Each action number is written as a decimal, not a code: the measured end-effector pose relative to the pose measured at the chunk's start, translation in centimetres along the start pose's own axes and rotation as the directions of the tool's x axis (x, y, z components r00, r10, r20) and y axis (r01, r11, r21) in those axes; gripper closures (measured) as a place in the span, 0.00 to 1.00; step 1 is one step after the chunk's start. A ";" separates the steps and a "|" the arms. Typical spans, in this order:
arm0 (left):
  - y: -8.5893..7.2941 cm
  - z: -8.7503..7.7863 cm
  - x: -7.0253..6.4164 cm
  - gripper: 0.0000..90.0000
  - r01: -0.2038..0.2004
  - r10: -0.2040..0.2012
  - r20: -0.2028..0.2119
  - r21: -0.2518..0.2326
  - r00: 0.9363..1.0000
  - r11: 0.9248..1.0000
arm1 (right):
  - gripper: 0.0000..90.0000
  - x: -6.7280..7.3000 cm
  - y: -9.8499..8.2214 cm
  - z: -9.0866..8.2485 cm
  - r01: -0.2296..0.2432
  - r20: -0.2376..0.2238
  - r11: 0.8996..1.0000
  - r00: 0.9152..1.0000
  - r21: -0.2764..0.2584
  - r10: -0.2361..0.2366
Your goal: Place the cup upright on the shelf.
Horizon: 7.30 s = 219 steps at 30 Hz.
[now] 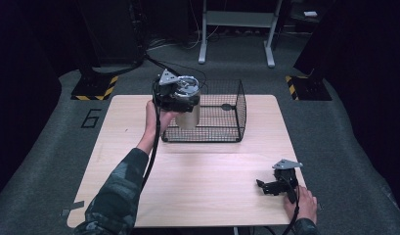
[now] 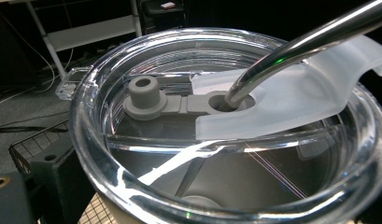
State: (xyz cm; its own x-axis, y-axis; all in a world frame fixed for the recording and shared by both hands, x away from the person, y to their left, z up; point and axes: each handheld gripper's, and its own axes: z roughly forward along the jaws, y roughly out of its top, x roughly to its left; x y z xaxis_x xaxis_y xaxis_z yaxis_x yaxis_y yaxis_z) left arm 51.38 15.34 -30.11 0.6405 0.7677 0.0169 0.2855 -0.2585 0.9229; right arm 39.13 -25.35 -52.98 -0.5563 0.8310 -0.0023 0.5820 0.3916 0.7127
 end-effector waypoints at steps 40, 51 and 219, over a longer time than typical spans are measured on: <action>-0.9 5.9 1.0 0.04 0.056 -0.055 -0.130 0.005 0.990 0.998 | 0.00 0.1 0.0 0.0 -0.018 -0.012 1.000 1.000 0.001 0.018; -1.7 7.7 0.9 0.04 0.062 -0.059 -0.163 0.013 0.985 0.998 | 0.00 0.1 0.0 0.0 -0.016 -0.012 1.000 1.000 -0.001 0.016; -29.7 -13.7 4.3 0.00 0.287 -0.153 -0.371 0.342 0.916 0.895 | 0.00 0.0 0.0 0.0 0.000 0.004 1.000 1.000 -0.001 0.000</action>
State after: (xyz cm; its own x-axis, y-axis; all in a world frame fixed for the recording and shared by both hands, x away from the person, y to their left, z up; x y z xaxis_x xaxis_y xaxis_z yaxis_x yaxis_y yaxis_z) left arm 35.86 34.31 -52.16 0.2791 0.9601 0.0172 0.6834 -0.2112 0.6988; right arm 39.08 -25.33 -52.98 -0.5535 0.8328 -0.0050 0.5818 0.3910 0.7132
